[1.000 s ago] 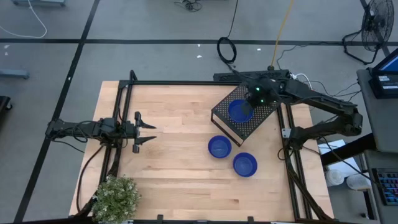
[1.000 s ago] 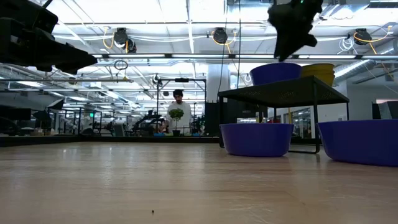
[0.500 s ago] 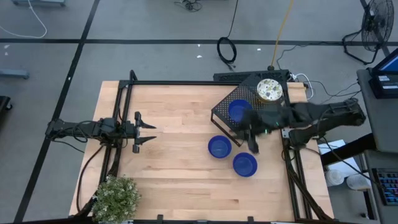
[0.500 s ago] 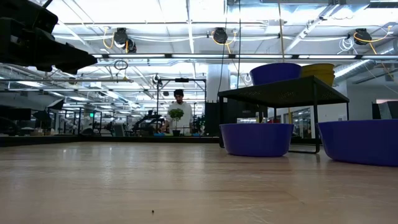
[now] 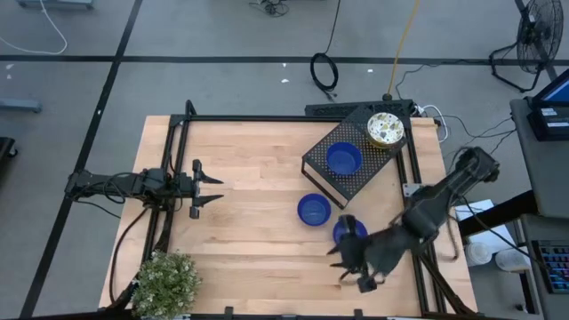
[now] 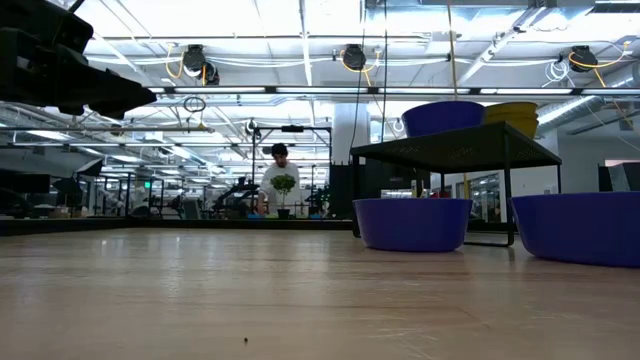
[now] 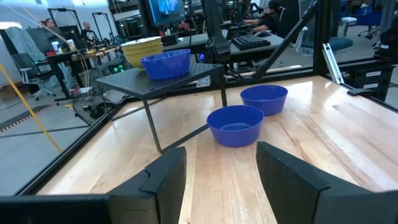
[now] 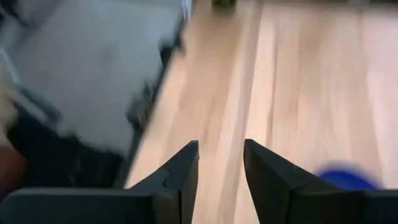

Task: Pick & Place Mini bowls
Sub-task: Stack the right blue bowl on the blue bowl on the shelf

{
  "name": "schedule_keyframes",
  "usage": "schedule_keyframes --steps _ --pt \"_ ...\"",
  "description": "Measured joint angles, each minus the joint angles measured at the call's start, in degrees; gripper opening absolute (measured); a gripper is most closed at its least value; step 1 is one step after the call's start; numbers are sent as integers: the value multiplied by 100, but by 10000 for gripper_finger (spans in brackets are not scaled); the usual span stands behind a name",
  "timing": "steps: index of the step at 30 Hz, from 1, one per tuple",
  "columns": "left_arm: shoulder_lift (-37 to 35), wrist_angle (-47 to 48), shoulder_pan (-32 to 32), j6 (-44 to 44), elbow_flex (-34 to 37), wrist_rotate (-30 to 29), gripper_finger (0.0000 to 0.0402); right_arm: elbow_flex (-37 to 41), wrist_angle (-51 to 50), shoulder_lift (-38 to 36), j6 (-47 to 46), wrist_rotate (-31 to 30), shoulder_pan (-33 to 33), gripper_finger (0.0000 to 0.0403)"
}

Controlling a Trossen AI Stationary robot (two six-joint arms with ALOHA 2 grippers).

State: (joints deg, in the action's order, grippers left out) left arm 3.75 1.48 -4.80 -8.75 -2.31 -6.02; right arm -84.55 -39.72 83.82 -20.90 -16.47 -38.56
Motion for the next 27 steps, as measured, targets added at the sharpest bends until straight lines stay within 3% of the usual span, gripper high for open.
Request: schedule_keyframes --steps 7,10,15,21,27 --pt "-1 0 2 0 0 0 198 -178 -1980 883 -1427 533 -94 114" --pt "0 0 0 2 0 0 198 44 -2356 1085 -1893 925 -94 117" --pt "-1 0 1 0 1 0 198 534 -2145 1137 -2323 1220 -93 151" --pt "-1 0 0 0 1 0 198 928 -1946 1136 -2152 1208 -92 205" --pt "0 0 0 0 2 0 198 1411 -1221 1133 -2000 1189 -36 215"
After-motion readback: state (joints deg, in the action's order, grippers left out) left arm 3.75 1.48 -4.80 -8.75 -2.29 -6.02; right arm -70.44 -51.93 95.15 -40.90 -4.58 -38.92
